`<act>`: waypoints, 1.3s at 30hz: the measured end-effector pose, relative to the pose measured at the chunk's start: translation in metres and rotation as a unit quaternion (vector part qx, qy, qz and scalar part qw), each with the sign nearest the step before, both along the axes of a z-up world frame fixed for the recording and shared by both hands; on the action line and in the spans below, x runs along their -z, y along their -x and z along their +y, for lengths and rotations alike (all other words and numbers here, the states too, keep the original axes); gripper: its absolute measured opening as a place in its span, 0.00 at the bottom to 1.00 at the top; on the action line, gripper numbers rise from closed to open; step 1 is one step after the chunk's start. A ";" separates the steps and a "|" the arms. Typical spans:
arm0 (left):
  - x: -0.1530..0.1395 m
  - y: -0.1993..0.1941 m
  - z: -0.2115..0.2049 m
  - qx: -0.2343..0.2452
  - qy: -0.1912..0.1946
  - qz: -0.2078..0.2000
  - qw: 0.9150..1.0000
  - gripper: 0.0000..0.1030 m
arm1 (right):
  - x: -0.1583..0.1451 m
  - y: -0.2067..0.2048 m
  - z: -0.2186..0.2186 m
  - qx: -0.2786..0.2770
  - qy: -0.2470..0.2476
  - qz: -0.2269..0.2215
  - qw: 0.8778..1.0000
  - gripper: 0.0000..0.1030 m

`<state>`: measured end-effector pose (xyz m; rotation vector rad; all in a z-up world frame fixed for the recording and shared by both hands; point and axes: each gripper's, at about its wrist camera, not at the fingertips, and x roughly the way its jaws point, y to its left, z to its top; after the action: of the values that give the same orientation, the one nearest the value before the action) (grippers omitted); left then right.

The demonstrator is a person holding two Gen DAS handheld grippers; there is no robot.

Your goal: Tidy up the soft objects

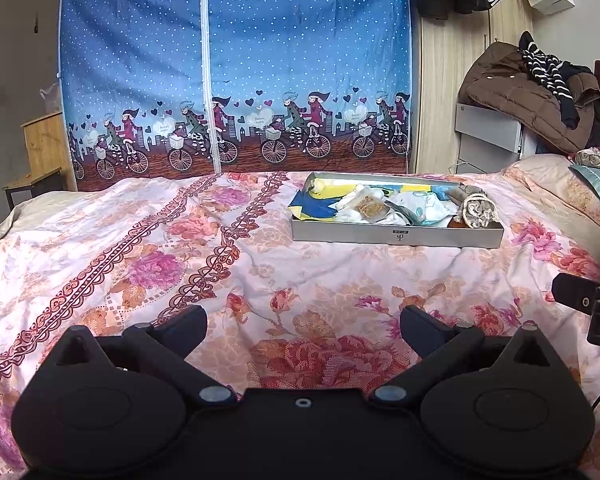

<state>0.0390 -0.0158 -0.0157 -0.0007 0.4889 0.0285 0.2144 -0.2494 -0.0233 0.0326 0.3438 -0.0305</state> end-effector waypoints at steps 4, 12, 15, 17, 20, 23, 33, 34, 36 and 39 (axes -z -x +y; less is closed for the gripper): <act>0.000 0.000 -0.001 0.000 -0.001 -0.001 1.000 0.99 | 0.001 0.001 -0.001 0.000 0.000 0.000 1.000 1.00; 0.000 0.000 -0.002 0.000 -0.001 0.000 1.000 0.99 | 0.000 0.000 0.000 0.000 0.000 0.000 1.000 1.00; 0.000 0.000 -0.002 0.000 -0.001 0.000 1.000 0.99 | 0.000 0.000 0.000 0.000 0.000 0.000 1.000 1.00; 0.000 0.000 -0.002 0.000 -0.001 0.000 1.000 0.99 | 0.000 0.000 0.000 0.000 0.000 0.001 1.000 1.00; 0.000 -0.001 -0.002 0.000 -0.001 0.000 1.000 0.99 | 0.000 0.000 0.000 0.000 0.000 0.001 1.000 1.00; -0.001 0.000 -0.002 0.000 -0.002 0.000 1.000 0.99 | 0.000 0.000 0.000 0.000 0.000 0.001 1.000 1.00; -0.001 0.000 -0.002 0.000 -0.003 0.000 1.000 0.99 | 0.000 0.000 0.000 0.000 0.000 0.001 1.000 1.00; -0.001 -0.001 -0.002 0.000 -0.003 0.000 1.000 0.99 | 0.000 0.001 0.000 0.000 0.000 0.001 1.000 1.00; -0.001 -0.001 -0.003 0.000 -0.003 0.000 1.000 0.99 | 0.000 0.000 0.000 0.000 0.000 0.001 1.000 1.00; -0.001 -0.001 -0.003 0.000 -0.003 0.000 1.000 0.99 | 0.000 0.000 0.000 0.000 0.000 0.001 1.000 1.00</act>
<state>0.0399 -0.0189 -0.0150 0.0049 0.4888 0.0301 0.2145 -0.2491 -0.0230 0.0320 0.3459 -0.0310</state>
